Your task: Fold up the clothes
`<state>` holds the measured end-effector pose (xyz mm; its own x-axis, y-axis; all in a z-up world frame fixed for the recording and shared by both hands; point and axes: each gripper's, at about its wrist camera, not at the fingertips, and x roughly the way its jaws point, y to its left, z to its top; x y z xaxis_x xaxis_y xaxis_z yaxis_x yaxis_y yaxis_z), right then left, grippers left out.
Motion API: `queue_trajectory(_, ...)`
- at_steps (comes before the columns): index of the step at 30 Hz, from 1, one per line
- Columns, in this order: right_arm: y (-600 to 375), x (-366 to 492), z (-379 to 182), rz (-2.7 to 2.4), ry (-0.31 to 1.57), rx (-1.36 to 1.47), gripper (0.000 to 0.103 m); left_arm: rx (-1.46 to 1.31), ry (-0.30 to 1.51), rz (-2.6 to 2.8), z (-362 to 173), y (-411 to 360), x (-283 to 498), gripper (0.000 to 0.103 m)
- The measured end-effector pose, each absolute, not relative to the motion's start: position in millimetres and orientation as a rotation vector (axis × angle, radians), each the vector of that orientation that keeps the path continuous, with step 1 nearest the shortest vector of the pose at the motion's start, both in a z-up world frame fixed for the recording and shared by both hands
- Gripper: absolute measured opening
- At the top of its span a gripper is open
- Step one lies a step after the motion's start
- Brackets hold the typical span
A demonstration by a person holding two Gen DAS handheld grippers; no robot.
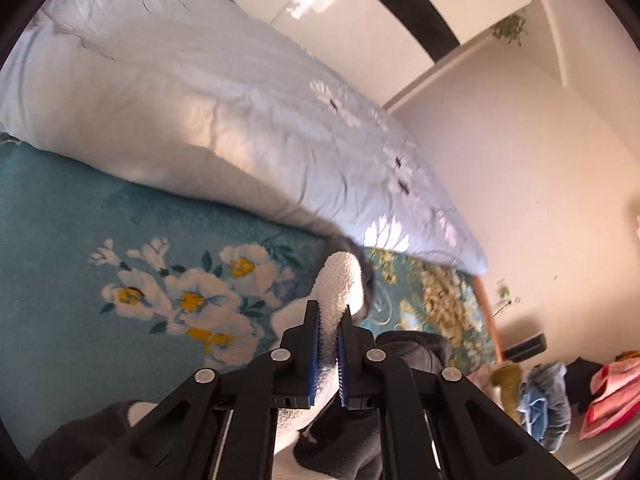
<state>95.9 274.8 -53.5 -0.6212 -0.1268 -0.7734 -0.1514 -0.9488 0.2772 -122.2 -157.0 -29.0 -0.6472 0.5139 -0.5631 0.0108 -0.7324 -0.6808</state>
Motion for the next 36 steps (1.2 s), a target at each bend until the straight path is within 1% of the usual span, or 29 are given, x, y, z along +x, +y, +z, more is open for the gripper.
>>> queue_trajectory(5,249,88,-60,2.826,0.479,-1.436,0.045,-0.89,-1.064,2.562,18,-237,-47,0.008)
queue_trajectory(9,220,73,-67,2.877,0.418,-1.512,0.046,-0.814,-1.131,2.693,27,-289,21,0.008)
queue_trajectory(11,205,63,-70,2.905,0.388,-1.552,0.046,-0.83,-1.145,2.772,25,-308,50,0.008)
queue_trajectory(12,198,58,-71,2.918,0.373,-1.572,0.048,-0.846,-1.175,2.785,20,-319,63,0.008)
queue_trajectory(16,159,41,-73,3.0,0.24,-1.639,0.05,-0.978,-1.314,2.789,-17,-345,102,0.008)
queue_trajectory(17,150,35,-73,3.024,0.193,-1.645,0.05,-1.038,-1.334,2.78,-29,-344,108,0.008)
queue_trajectory(19,130,28,-74,3.052,0.034,-1.662,0.05,-1.148,-1.347,2.776,-51,-340,117,0.008)
queue_trajectory(20,121,24,-75,3.063,-0.048,-1.67,0.05,-1.172,-1.353,2.776,-59,-337,123,0.008)
queue_trajectory(23,101,14,-86,3.034,-0.186,-1.729,0.05,-1.189,-1.398,2.73,-67,-334,133,0.01)
queue_trajectory(24,99,12,-90,3.016,-0.196,-1.748,0.05,-1.192,-1.393,2.721,-65,-333,134,0.01)
queue_trajectory(27,105,7,-94,2.976,-0.109,-1.773,0.05,-1.209,-1.32,2.73,-56,-330,131,0.011)
queue_trajectory(28,108,7,-94,2.967,-0.068,-1.777,0.048,-1.225,-1.293,2.737,-54,-328,129,0.011)
queue_trajectory(29,111,6,-93,2.957,-0.041,-1.774,0.032,-1.241,-1.266,2.744,-52,-326,126,0.013)
queue_trajectory(30,114,5,-93,2.947,-0.015,-1.771,0.009,-1.26,-1.254,2.743,-52,-325,124,0.017)
queue_trajectory(31,118,4,-93,2.94,0.02,-1.768,0.005,-1.277,-1.257,2.744,-53,-326,124,0.025)
queue_trajectory(32,123,4,-92,2.932,0.056,-1.765,0.005,-1.294,-1.26,2.744,-53,-327,124,0.03)
queue_trajectory(34,138,2,-87,2.916,0.133,-1.733,0.003,-1.322,-1.288,2.738,-56,-331,126,0.05)
queue_trajectory(36,156,0,-80,2.899,0.19,-1.682,0.002,-1.326,-1.331,2.726,-59,-339,130,0.052)
